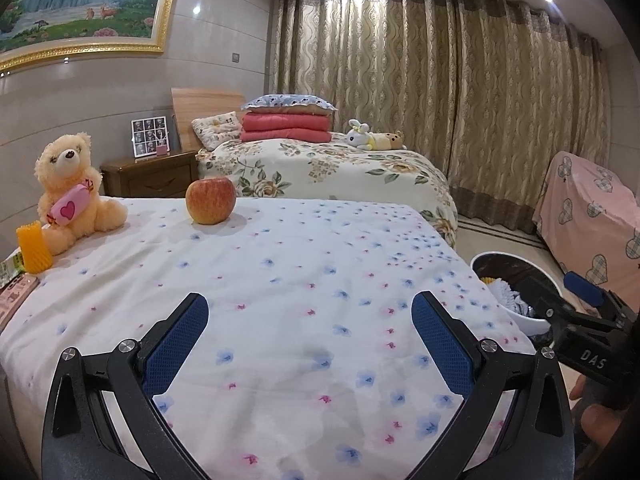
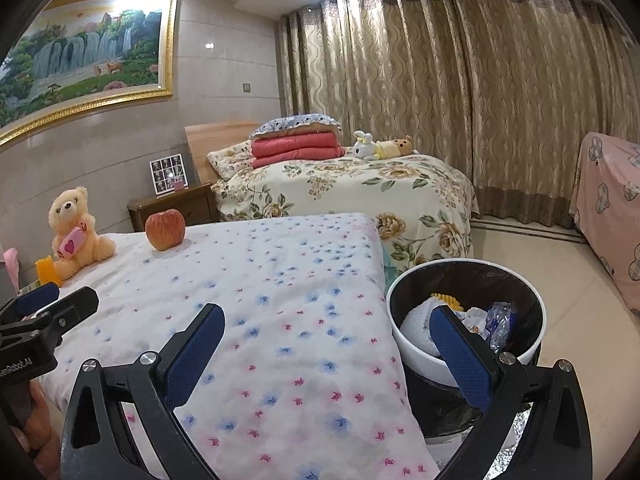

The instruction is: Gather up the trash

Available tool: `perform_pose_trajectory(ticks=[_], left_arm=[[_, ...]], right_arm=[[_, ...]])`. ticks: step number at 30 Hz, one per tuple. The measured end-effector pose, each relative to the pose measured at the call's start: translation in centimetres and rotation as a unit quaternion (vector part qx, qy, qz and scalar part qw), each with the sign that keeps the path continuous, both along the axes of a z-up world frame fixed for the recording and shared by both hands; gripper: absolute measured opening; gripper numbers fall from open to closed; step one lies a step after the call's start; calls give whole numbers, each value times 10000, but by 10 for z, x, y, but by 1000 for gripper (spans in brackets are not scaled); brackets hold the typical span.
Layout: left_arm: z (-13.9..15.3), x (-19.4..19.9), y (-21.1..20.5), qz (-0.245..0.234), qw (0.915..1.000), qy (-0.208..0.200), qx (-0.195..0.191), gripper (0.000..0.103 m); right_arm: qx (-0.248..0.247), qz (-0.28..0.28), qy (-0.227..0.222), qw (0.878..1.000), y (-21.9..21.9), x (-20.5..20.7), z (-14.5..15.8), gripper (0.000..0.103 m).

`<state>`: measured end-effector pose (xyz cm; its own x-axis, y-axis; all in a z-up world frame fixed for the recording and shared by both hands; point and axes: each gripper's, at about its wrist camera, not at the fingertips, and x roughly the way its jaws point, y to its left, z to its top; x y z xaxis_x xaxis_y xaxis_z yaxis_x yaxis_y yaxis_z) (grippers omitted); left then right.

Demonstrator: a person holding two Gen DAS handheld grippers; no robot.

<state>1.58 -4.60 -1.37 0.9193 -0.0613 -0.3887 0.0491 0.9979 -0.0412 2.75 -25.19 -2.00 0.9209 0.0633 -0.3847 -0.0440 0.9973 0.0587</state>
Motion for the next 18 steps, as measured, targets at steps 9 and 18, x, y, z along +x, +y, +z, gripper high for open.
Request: perform_pose_trajectory(ticks=[9, 18], left_arm=[[0, 0, -2, -12, 10000, 4, 10, 103], [1, -2, -5, -33, 10000, -36, 55, 103]], right_arm=[[61, 46, -112, 9999, -2, -2, 4, 103], [113, 70, -90, 9999, -4, -3, 3, 103]])
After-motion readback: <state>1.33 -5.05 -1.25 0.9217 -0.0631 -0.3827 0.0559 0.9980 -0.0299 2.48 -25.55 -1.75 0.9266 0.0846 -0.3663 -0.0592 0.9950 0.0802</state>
